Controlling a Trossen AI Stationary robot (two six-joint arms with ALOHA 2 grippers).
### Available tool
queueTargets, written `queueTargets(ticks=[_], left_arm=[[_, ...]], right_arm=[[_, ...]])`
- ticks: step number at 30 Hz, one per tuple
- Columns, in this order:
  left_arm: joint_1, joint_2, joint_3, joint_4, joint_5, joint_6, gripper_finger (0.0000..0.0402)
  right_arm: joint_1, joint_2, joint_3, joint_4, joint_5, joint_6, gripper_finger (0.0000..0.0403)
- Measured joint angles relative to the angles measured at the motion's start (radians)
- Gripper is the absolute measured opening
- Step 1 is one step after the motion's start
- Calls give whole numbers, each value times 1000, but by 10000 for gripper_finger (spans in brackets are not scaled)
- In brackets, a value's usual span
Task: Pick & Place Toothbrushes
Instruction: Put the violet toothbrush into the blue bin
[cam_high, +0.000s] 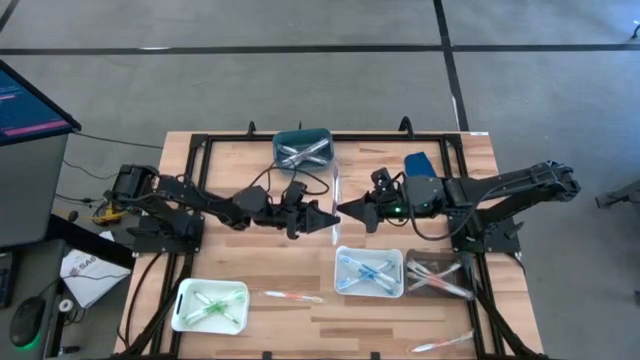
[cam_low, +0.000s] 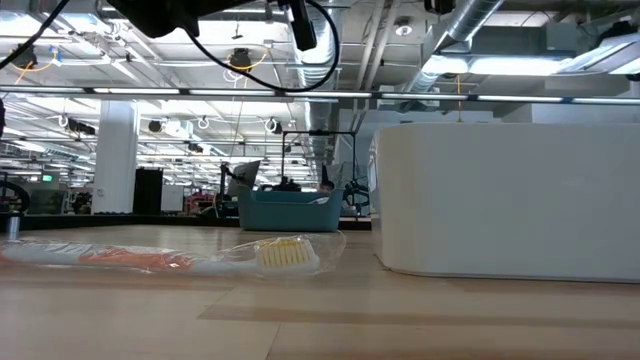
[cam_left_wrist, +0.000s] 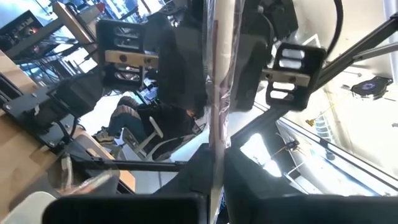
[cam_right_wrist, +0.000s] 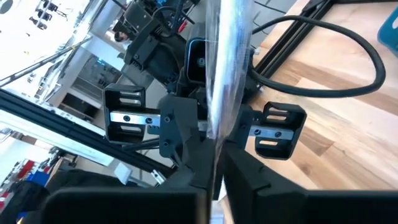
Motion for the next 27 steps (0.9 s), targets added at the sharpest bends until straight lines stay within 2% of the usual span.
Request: queueTargets(ticks=[7,14,17,21,27], left_arm=[[-16,0,0,0,1,-24,11],[-4,0,0,1,-3,-52,11],[22,-11,0,-2,-3,-53,11],[85,-49,3,-51,16,-60,11],[234,-174,21,-462,80,-4,11]], right_arm=[[0,-35,0,-3,-27,51,139],[-5,-140,0,-86,-32,43,241],[-10,-194,0,-124,-25,26,258],[-7,-249,0,-130,-23,-22,260],[6,-295,0,-191,-22,-60,260]])
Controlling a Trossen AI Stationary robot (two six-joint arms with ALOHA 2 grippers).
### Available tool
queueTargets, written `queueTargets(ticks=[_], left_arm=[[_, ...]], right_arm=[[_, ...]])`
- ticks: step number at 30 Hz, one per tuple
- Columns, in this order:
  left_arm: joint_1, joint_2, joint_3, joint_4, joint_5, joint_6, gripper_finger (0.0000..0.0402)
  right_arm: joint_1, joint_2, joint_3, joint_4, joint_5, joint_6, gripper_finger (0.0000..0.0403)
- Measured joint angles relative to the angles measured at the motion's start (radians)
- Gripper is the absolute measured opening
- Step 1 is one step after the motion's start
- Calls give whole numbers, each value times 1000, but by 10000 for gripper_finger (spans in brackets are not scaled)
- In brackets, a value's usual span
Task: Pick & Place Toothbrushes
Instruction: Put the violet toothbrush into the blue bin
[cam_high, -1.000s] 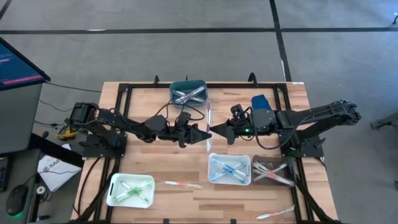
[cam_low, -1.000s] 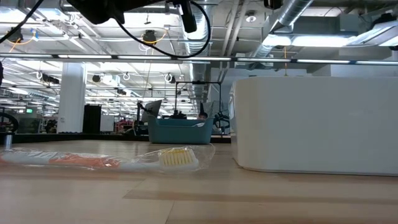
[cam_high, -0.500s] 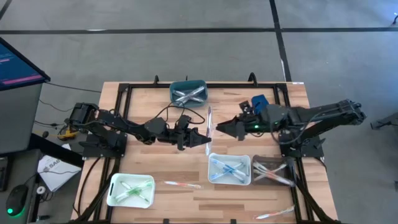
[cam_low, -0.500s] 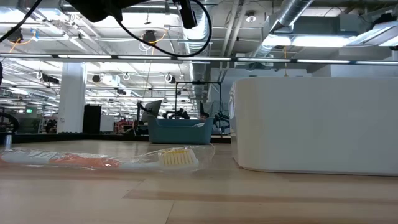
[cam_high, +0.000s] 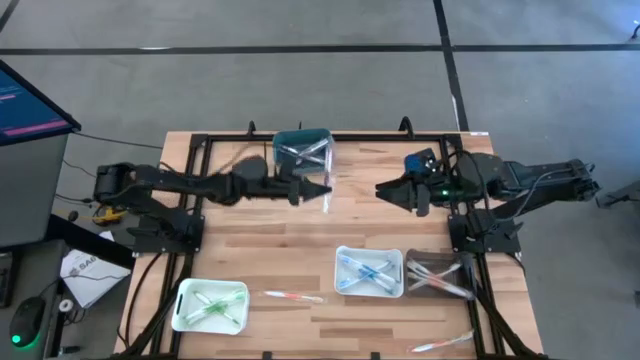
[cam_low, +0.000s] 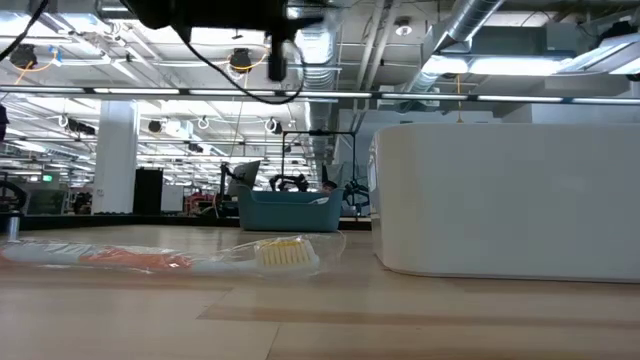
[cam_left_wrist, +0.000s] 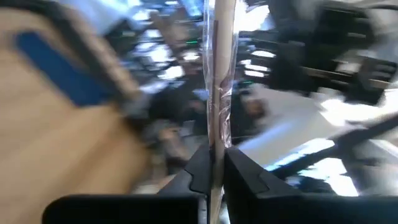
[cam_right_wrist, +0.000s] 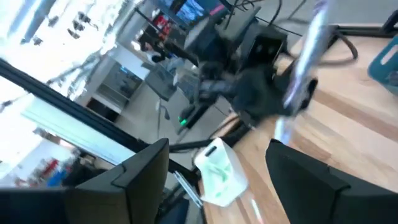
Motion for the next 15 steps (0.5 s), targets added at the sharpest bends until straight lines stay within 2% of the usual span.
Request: queueTargets(ticks=[4,8,15], left_arm=[[131,-64,33,-255,23,96,11],[270,-76,84,-459,48,188,11],[422,27,243,-736,49,374,11]], right_arm=[[13,0,0,-43,0,-55,260],[13,1,0,-110,-2,-123,260],[-86,2,0,-238,-1,-185,260]])
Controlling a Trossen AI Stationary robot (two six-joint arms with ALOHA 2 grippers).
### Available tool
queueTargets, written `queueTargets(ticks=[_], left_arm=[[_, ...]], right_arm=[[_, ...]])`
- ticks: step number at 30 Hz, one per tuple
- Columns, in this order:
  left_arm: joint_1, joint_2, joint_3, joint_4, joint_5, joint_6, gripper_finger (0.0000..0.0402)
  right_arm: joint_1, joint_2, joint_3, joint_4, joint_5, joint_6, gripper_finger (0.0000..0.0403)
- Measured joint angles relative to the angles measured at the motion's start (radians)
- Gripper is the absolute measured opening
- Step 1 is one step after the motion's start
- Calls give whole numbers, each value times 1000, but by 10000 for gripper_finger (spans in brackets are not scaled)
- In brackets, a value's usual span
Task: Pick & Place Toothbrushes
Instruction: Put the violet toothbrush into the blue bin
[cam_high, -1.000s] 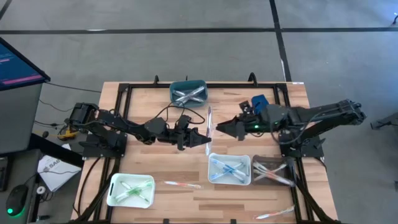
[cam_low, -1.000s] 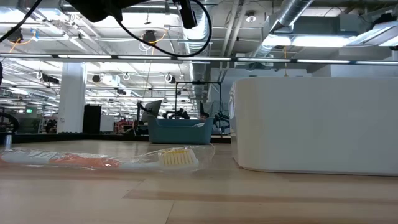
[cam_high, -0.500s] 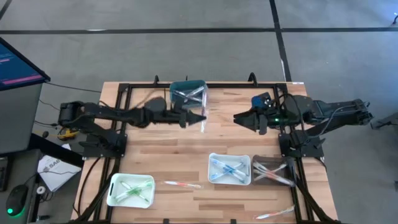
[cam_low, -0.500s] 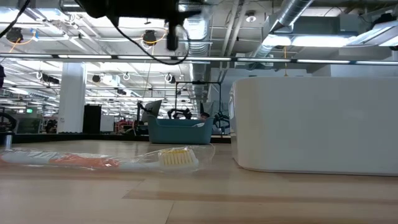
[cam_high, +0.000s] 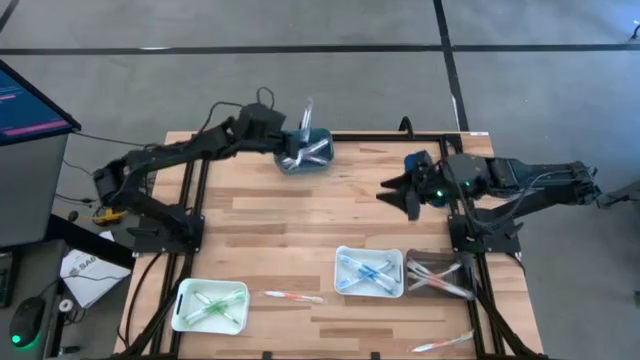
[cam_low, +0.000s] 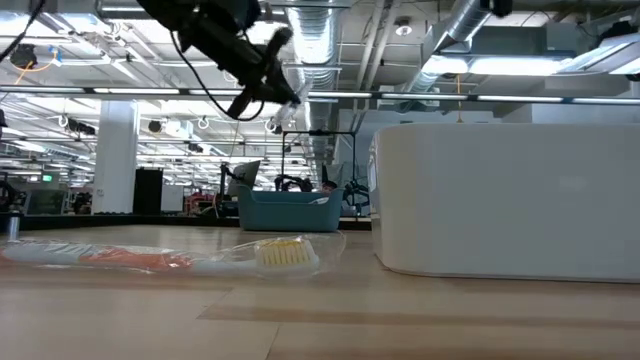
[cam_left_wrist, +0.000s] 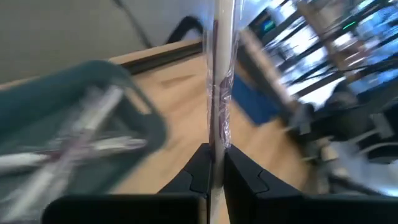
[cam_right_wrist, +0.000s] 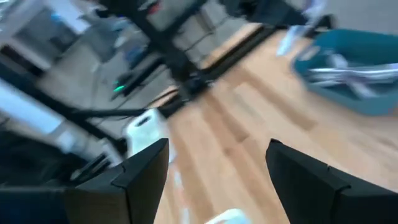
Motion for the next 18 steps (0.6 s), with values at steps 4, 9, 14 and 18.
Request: queueTargets(ticks=[4,9,14,18], left_arm=[[27,124,142,-172,-4,128,11],[7,266,293,-400,-95,291,11],[-14,350,335,-489,-209,364,11],[-14,394,335,-533,-261,367,11]], right_arm=[[-93,-1,0,-12,0,-1,260],[-193,-24,0,-17,-80,-10,260],[-273,-43,0,-17,-160,-102,260],[-327,-42,0,-15,-160,-108,260]])
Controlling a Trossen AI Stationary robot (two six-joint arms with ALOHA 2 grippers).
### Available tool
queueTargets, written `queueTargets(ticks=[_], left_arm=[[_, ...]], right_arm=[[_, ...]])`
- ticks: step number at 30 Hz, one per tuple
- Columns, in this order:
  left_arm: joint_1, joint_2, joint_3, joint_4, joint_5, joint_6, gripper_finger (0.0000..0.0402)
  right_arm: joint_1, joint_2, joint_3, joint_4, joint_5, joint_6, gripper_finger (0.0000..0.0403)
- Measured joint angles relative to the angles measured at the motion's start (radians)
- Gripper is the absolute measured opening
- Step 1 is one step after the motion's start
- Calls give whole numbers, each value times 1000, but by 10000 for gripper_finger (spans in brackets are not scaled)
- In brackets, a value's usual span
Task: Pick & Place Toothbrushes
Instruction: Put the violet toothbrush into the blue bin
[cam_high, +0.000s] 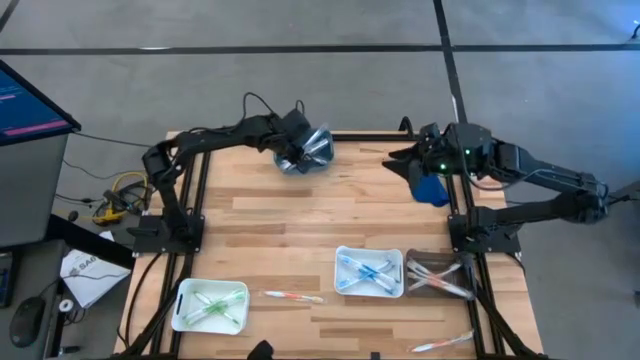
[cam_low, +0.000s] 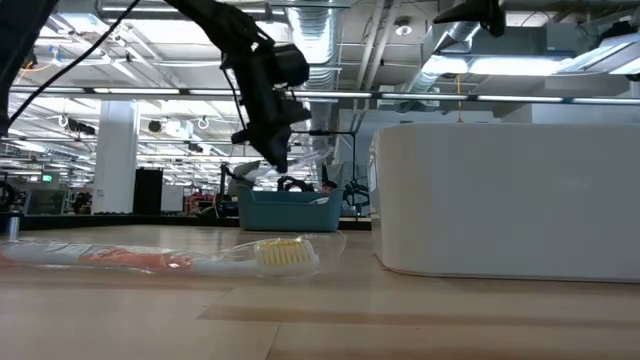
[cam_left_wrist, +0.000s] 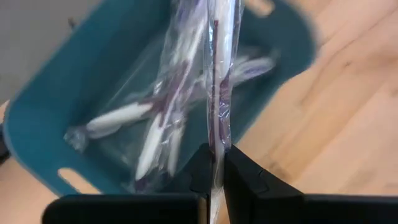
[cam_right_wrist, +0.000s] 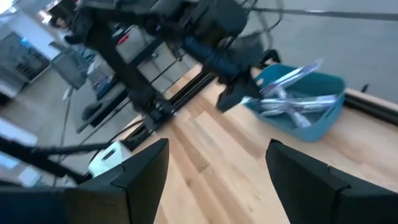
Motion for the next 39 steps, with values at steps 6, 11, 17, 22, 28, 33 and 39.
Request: queueTargets(ticks=[6,11,17,22,28,33,39], left_arm=[[5,35,0,-4,-67,41,11],[-6,33,2,21,-125,172,11],[5,30,11,24,-122,213,11],[22,40,11,32,-99,202,11],[28,41,10,42,-90,201,11],[28,53,10,61,-77,198,11],[28,117,8,59,-54,174,11]], right_arm=[[-42,6,0,7,-2,-30,260],[-63,31,0,14,-3,-31,260],[-62,56,1,21,-4,-33,260],[-69,62,1,19,-3,-34,260],[-68,67,0,17,-3,-45,260],[-68,68,0,16,-1,-52,260],[-68,68,0,13,0,-52,260]])
